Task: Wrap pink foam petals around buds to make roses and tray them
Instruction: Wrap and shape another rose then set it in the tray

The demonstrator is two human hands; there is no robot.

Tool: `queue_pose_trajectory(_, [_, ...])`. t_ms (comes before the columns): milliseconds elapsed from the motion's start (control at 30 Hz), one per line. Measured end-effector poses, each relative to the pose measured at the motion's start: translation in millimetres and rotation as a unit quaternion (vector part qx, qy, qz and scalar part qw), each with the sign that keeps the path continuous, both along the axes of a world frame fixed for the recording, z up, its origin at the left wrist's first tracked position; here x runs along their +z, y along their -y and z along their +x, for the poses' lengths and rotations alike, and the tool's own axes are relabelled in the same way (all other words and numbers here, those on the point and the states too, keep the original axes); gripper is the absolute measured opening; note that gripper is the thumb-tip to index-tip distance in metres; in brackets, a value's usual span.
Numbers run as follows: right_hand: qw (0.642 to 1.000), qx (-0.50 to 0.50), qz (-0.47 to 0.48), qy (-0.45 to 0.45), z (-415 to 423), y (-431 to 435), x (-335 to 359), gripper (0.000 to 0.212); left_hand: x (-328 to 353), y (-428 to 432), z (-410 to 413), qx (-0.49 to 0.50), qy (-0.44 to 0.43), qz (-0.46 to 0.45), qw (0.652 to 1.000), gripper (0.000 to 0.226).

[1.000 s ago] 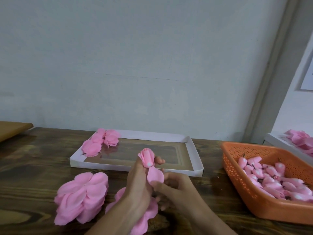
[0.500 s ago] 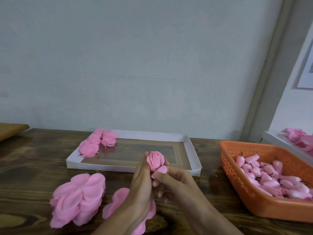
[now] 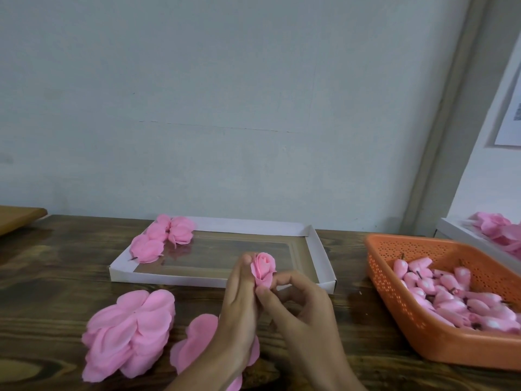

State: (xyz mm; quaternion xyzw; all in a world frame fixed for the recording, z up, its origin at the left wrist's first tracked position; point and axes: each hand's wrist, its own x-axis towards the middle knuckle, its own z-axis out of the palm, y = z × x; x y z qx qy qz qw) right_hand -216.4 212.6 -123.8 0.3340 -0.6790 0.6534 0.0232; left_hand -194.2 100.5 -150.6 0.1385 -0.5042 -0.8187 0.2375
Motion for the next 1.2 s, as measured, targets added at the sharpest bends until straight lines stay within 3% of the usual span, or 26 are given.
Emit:
queue_pose_trajectory(167, [0.995,0.033,-0.068,0.065,1.4,2.5,-0.5,0.01,6.3,-1.5,0.2,-0.014,0.004,0.026,1.0,0.064])
queue_pose_trajectory(300, [0.998,-0.006,-0.063,0.008,3.3,3.4,-6.2,0.028,10.5,-1.3,4.8,-0.008,-0.049,0.026,0.998,0.036])
queue_pose_trajectory(600, [0.996,-0.007,-0.09,-0.028,1.1,6.2,-12.6,0.05,11.4,-3.2,3.6,-0.047,-0.063,0.065,0.995,0.034])
queue_pose_trajectory(800, [0.995,-0.026,-0.059,-0.08,2.6,5.6,-12.3,0.042,6.8,-1.6,3.5,-0.062,-0.063,0.05,0.995,0.018])
queue_pose_trajectory(867, [0.995,-0.045,-0.037,-0.084,2.0,5.1,-12.0,0.04,3.5,0.7,1.4,-0.027,-0.06,0.025,0.998,0.021])
queue_pose_trajectory(1000, [0.987,-0.069,-0.012,-0.142,3.7,4.1,-9.0,0.029,12.0,-2.9,2.1,-0.052,-0.059,0.033,0.996,0.021])
queue_pose_trajectory(1200, [0.987,-0.051,-0.004,-0.149,-11.8,-2.4,-3.3,0.033,8.1,0.0,-2.9,-0.044,-0.069,0.005,0.997,0.028])
